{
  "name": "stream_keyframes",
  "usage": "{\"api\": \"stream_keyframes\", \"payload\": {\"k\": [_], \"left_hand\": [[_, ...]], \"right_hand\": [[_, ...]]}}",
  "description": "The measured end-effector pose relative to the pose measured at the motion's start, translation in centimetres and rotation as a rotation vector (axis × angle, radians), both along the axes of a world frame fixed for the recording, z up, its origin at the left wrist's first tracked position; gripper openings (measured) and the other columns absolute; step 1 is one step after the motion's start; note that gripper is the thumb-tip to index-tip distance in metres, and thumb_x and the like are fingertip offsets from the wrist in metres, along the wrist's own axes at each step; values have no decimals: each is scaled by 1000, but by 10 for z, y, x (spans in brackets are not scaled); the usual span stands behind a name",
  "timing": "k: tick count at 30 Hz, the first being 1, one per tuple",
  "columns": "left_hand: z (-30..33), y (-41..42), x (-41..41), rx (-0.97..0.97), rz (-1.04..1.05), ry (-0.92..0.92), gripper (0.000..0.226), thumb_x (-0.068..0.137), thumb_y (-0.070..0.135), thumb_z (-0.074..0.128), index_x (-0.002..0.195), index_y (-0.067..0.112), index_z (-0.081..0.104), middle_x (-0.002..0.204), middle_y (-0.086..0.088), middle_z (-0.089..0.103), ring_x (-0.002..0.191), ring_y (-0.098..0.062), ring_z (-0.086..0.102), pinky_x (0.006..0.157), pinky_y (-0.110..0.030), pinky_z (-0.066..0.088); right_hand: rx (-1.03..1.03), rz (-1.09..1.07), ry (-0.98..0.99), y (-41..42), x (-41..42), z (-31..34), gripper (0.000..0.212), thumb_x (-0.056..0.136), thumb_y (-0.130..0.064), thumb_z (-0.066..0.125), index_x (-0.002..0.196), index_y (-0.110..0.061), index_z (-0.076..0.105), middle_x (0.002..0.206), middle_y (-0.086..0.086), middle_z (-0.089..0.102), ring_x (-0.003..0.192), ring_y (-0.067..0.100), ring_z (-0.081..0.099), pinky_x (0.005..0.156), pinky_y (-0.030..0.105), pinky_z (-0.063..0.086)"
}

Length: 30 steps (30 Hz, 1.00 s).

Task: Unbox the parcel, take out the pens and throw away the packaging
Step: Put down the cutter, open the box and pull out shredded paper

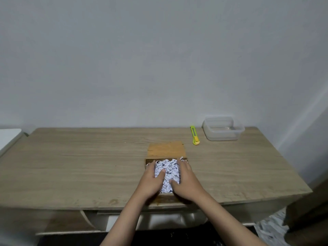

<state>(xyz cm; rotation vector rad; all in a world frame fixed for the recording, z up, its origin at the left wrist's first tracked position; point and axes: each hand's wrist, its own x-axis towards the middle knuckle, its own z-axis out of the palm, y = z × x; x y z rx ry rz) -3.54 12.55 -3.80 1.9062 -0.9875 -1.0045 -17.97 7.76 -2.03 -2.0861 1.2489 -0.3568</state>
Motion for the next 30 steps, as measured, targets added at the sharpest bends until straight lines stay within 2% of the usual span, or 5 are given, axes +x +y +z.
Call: {"api": "stream_keyframes", "payload": {"k": [8, 19, 24, 27, 30], "left_hand": [[10, -12, 0, 163, -126, -243, 56, 88, 29, 45, 137, 3, 37, 131, -25, 52, 118, -39, 51, 100, -39, 42], [7, -18, 4, 255, -158, -198, 65, 80, 17, 44, 141, 3, 31, 145, -22, 31, 124, -38, 45, 98, -39, 44], [15, -21, 8, 275, -101, -31, 64, 77, 10, 45, 138, 1, 29, 131, -29, 45, 73, -30, 61, 45, -25, 43], [19, -21, 12, 272, -101, -10, 55, 78, 0, 42, 132, -5, 34, 110, -28, 51, 52, -19, 47, 40, -23, 32], [20, -23, 11, 293, -118, -33, 64, 76, 1, 47, 138, -5, 31, 139, -25, 33, 58, -22, 51, 41, -25, 36]], "right_hand": [[330, -32, 161, -28, 17, 25, 83, 65, -25, 74, 135, -11, 33, 120, 16, 56, 66, 21, 63, 56, 32, 54], [385, 16, 319, -39, 23, 36, 96, 70, -27, 80, 145, -9, 24, 136, 11, 52, 115, 26, 58, 96, 38, 50], [528, 32, 325, -47, 20, 45, 92, 74, -20, 77, 146, -15, 20, 98, 10, 63, 72, 18, 60, 51, 29, 48], [576, 35, 366, -55, 15, 49, 90, 72, -20, 80, 144, -16, 27, 96, 10, 56, 74, 19, 58, 43, 23, 46], [584, 51, 390, -54, 16, 48, 91, 71, -17, 81, 143, -16, 27, 91, 6, 54, 71, 17, 57, 43, 22, 45]]}}
